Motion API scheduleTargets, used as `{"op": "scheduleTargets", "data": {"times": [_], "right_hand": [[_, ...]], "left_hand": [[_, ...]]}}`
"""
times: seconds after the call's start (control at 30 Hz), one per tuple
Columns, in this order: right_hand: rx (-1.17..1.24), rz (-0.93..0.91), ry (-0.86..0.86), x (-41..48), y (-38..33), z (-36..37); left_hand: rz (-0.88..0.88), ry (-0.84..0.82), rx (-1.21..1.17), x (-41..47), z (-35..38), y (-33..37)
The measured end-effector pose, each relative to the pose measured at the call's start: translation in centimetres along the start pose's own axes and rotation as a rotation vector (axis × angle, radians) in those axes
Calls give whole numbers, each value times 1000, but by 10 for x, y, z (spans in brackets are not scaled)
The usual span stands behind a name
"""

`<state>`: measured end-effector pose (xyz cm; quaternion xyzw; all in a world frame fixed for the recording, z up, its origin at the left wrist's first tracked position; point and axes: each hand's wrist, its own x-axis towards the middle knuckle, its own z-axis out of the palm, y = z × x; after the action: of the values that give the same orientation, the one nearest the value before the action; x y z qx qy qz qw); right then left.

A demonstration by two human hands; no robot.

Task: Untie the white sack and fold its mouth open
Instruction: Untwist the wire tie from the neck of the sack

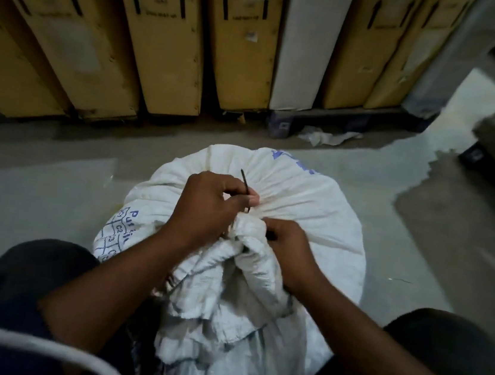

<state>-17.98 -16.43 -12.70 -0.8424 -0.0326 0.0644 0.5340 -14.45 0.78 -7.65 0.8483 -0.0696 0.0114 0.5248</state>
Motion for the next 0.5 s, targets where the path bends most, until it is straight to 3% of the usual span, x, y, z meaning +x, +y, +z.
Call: {"op": "scheduleTargets", "data": {"times": [0.1, 0.23, 0.33, 0.5], "right_hand": [[-4, 11, 22, -13, -13, 6], [-10, -19, 254, -19, -35, -1], [32, -71, 318, -20, -57, -17], [-97, -166, 298, -33, -78, -41]], "left_hand": [[94, 0, 21, -14, -3, 22], [232, -2, 43, -19, -18, 60], [227, 24, 30, -17, -29, 82], [182, 47, -44, -17, -40, 107]]}}
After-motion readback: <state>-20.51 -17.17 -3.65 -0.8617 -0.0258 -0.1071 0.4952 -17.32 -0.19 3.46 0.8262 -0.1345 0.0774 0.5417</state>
